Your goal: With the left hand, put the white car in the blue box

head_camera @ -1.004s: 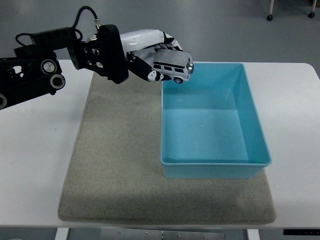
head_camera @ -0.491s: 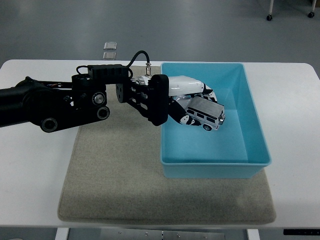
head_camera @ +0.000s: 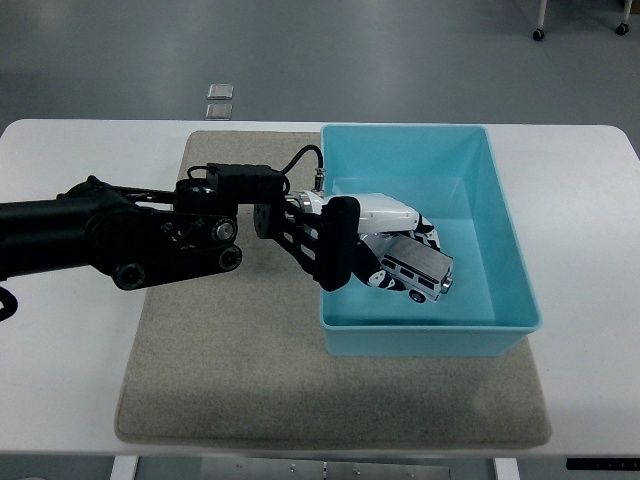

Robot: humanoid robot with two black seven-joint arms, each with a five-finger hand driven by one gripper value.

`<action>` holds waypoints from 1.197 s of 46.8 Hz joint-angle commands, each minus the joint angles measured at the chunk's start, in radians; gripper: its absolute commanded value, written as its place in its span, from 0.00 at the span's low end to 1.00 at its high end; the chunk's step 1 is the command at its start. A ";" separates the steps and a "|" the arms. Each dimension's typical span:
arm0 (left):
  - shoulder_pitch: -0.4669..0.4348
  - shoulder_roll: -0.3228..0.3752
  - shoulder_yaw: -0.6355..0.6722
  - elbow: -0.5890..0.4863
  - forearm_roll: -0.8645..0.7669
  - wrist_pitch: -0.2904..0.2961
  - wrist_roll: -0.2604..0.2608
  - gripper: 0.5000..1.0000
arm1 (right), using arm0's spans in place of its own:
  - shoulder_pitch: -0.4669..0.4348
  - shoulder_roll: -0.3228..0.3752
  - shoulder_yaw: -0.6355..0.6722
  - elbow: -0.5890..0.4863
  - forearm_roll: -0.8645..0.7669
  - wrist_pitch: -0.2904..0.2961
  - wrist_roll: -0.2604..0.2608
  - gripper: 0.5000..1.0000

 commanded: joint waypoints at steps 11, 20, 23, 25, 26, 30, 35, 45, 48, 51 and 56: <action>0.023 -0.006 0.002 0.003 0.000 0.000 0.004 0.12 | 0.000 0.000 0.000 0.000 0.000 0.000 0.000 0.87; 0.023 -0.006 0.002 0.003 -0.002 0.002 0.004 0.53 | 0.000 0.000 0.000 0.000 0.000 0.000 0.000 0.87; 0.023 -0.006 0.002 0.003 0.000 0.002 0.004 0.59 | 0.000 0.000 0.000 0.000 0.000 0.000 0.000 0.87; 0.023 -0.006 0.000 0.001 -0.002 0.003 0.004 0.70 | 0.001 0.000 0.000 0.000 0.000 0.000 0.000 0.87; 0.023 -0.006 0.000 0.001 -0.002 0.002 0.004 0.74 | 0.000 0.000 0.000 0.000 0.000 0.000 0.000 0.87; 0.023 -0.006 0.000 0.001 -0.002 0.003 0.003 0.86 | 0.000 0.000 0.000 0.000 0.000 0.000 0.000 0.87; 0.022 -0.006 -0.002 -0.003 -0.005 0.003 0.001 0.92 | 0.000 0.000 0.000 0.000 0.000 0.000 0.000 0.87; 0.019 0.011 -0.032 -0.014 -0.026 0.014 -0.002 0.93 | 0.000 0.000 0.000 0.000 0.000 0.000 0.000 0.87; 0.019 0.015 -0.067 -0.016 -0.026 0.014 -0.002 0.93 | 0.000 0.000 0.000 0.000 0.000 0.000 0.000 0.87; 0.019 0.029 -0.109 -0.016 -0.026 0.014 -0.002 0.93 | 0.000 0.000 0.000 0.000 0.000 0.000 0.000 0.87; 0.022 0.041 -0.210 -0.017 -0.032 0.022 -0.002 0.93 | 0.001 0.000 0.000 -0.002 0.000 0.000 0.000 0.87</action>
